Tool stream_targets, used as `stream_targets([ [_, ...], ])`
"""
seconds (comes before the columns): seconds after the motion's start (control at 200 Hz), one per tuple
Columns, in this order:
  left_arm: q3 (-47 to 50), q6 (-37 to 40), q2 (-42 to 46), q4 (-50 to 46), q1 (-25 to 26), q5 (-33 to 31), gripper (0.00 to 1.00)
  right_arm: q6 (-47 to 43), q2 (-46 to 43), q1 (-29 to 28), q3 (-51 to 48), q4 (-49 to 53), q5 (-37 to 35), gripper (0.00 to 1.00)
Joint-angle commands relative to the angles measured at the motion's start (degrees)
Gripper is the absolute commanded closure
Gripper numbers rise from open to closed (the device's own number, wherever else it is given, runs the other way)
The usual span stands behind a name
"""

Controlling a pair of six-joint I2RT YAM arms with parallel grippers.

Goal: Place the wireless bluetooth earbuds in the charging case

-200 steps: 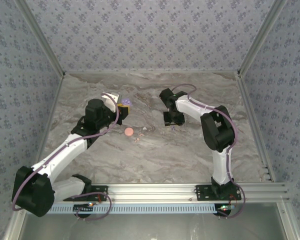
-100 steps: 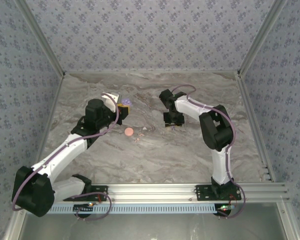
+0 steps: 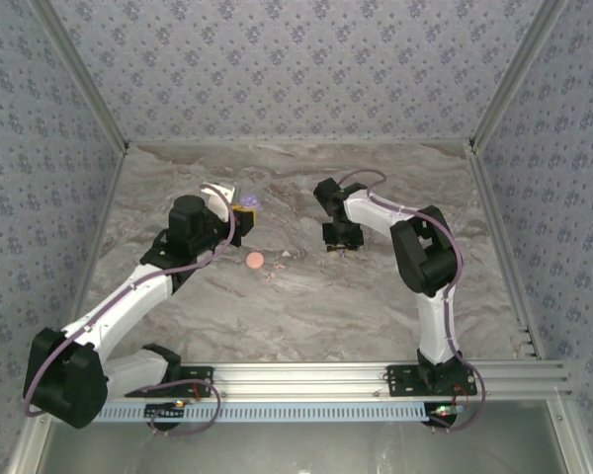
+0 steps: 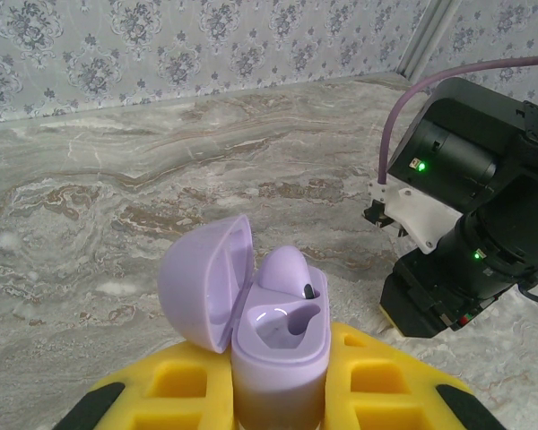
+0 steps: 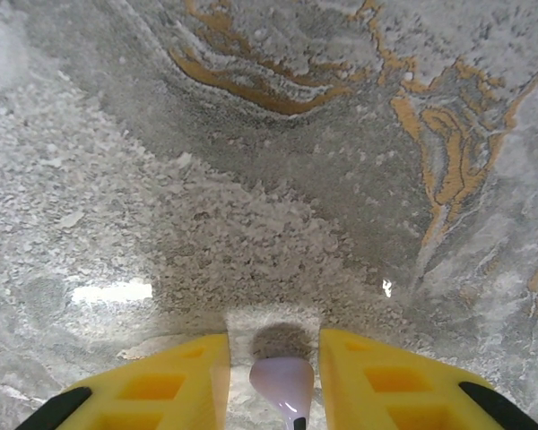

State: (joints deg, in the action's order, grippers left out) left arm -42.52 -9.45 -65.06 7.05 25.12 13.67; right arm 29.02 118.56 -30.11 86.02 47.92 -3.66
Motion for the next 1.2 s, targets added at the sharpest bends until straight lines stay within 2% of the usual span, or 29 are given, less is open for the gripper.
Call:
stream_targets([
  [0.0, -0.24, 0.40, -0.68, 1.34, -0.34, 0.28, 0.88, 1.26, 1.14, 0.15, -1.00, 0.36, -0.42, 0.69],
  [0.455, -0.19, 0.31, -0.60, 1.39, -0.35, 0.39, 0.88, 0.83, 1.42, 0.24, -2.26, -0.43, 0.04, 0.77],
  [0.72, 0.15, -0.77, -1.65, 2.74, -0.09, 2.02, 0.88, -1.17, -1.50, 0.18, -3.52, -2.73, 0.42, 0.78],
  [1.194, 0.69, -5.88, -14.17, 16.21, 6.06, 6.10, 0.88, -2.08, -11.07, 0.83, -9.38, -12.90, 5.58, 0.78],
])
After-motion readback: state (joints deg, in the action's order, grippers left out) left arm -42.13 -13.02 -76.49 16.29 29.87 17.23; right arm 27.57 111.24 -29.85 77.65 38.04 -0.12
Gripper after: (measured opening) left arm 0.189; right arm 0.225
